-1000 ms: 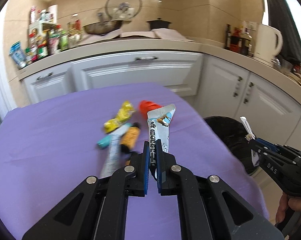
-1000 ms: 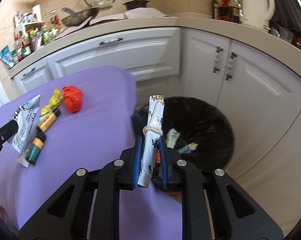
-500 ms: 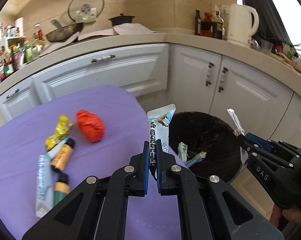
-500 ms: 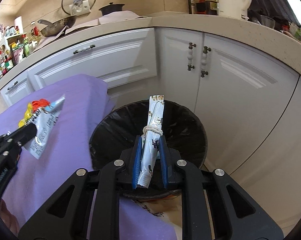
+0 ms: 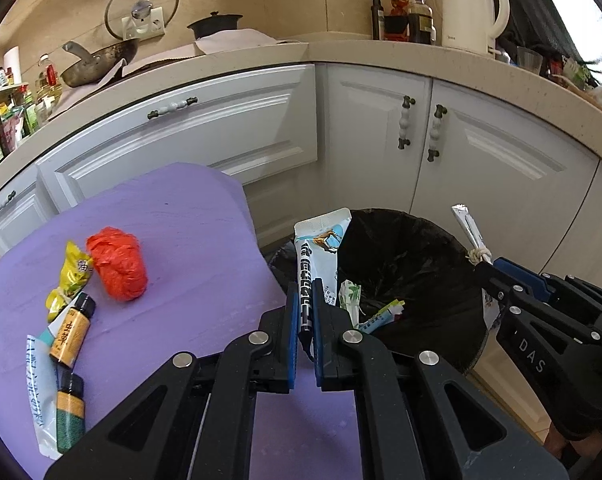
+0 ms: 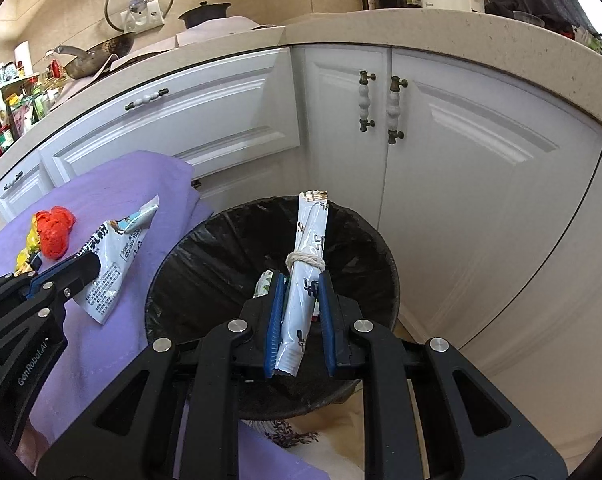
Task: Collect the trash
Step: 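Carry both white tubes over the black bin and open both grippers, then move both open grippers back over the table of trash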
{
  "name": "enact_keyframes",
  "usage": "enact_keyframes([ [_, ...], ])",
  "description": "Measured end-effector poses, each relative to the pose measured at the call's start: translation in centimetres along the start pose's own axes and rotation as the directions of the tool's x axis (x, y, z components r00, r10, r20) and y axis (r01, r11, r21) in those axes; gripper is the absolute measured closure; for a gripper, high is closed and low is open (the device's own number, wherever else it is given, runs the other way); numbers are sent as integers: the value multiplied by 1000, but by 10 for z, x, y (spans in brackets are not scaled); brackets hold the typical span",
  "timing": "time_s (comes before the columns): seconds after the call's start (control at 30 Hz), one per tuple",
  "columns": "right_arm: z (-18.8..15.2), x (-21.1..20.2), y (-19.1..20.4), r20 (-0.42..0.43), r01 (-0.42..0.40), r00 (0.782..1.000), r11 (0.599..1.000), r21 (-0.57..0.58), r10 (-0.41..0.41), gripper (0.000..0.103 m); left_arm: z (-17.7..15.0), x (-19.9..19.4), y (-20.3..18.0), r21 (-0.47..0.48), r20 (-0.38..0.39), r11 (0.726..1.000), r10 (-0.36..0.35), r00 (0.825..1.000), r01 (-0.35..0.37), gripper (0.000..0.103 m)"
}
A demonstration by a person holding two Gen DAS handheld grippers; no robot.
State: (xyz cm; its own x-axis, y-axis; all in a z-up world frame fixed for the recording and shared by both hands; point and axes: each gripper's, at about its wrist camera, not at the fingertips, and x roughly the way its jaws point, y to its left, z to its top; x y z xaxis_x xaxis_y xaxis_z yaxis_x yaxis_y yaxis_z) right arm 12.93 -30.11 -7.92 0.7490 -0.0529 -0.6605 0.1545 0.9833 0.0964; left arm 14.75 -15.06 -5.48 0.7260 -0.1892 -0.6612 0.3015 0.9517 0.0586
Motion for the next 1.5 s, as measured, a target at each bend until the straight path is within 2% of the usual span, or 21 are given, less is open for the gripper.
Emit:
enact_keyframes([
  [0.5,6,15,-9,-1,5,1000,1000,11,-5,83,17,32,-12,3,-68,1000,-13,998,13,93],
  [0.53,7,17,-9,-3,4,1000,1000,12,-4,79,17,34,-12,0,-75,1000,-14,997,14,89],
  [0.6,7,18,-10,-1,10,1000,1000,15,-10,75,18,37,-11,-8,-90,1000,-19,996,18,82],
  [0.67,7,18,-9,-1,12,1000,1000,17,-12,75,18,37,-7,-27,-93,999,-20,995,17,68],
  [0.73,8,16,-8,2,13,1000,1000,18,-13,75,17,35,-2,-51,-85,999,-18,996,13,64],
  [0.97,10,6,7,10,-18,1000,1000,6,18,75,12,15,17,-77,-68,997,2,998,-7,63],
  [1.23,7,-8,53,10,-100,995,994,-39,100,75,-5,-24,65,-116,-45,989,82,996,-87,60],
  [1.5,-2,-20,111,-12,-184,983,978,-97,184,75,-35,-66,132,-191,-43,956,217,975,-221,60],
])
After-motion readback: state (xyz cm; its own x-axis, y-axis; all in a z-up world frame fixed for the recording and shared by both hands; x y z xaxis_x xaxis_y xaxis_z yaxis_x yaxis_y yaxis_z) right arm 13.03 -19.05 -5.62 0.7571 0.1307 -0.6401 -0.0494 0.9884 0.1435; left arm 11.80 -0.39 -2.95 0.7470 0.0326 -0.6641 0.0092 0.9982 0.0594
